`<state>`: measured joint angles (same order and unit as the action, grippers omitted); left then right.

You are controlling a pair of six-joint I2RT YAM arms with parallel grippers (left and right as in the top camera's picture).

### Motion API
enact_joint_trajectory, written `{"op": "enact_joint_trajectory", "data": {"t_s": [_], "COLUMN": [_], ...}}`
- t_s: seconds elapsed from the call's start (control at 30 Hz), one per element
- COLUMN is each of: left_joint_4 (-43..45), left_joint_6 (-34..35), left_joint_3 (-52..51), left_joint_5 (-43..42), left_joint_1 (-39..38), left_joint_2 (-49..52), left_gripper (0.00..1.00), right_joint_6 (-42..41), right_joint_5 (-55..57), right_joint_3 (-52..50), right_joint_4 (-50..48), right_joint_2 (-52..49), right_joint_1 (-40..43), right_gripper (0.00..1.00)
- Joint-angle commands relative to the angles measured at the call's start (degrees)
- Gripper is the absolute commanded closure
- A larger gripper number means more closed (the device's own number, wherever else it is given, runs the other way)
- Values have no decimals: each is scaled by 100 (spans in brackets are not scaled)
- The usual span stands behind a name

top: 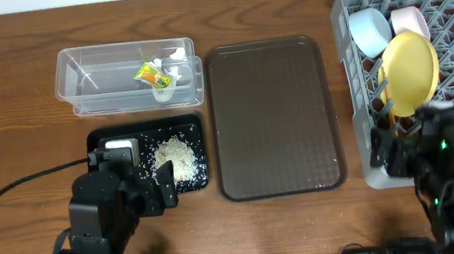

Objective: Sort waste into correct bins and load items into the dishwasher rack

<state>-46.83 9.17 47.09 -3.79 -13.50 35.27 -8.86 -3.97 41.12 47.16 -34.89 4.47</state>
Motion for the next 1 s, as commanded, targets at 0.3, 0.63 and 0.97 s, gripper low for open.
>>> {"op": "enact_joint_trajectory", "data": {"t_s": [0.3,0.63,0.97], "left_joint_4": [22,22,22], "left_joint_6": [7,7,7], "left_joint_3": [-42,-42,-42], "left_joint_5": [-4,-4,-4], "left_joint_1": [20,20,20], "left_joint_2": [-44,-44,-44], "left_gripper": [4,4,4], "right_joint_6": [-52,-50,553], "right_joint_5": [72,520,503], "right_joint_3": [-81,-85,-461], "right_joint_4": [1589,1720,450], "right_joint_2": [380,466,1759], "right_joint_1": [-15,-37,-284], "right_gripper": [1,1,1]}}
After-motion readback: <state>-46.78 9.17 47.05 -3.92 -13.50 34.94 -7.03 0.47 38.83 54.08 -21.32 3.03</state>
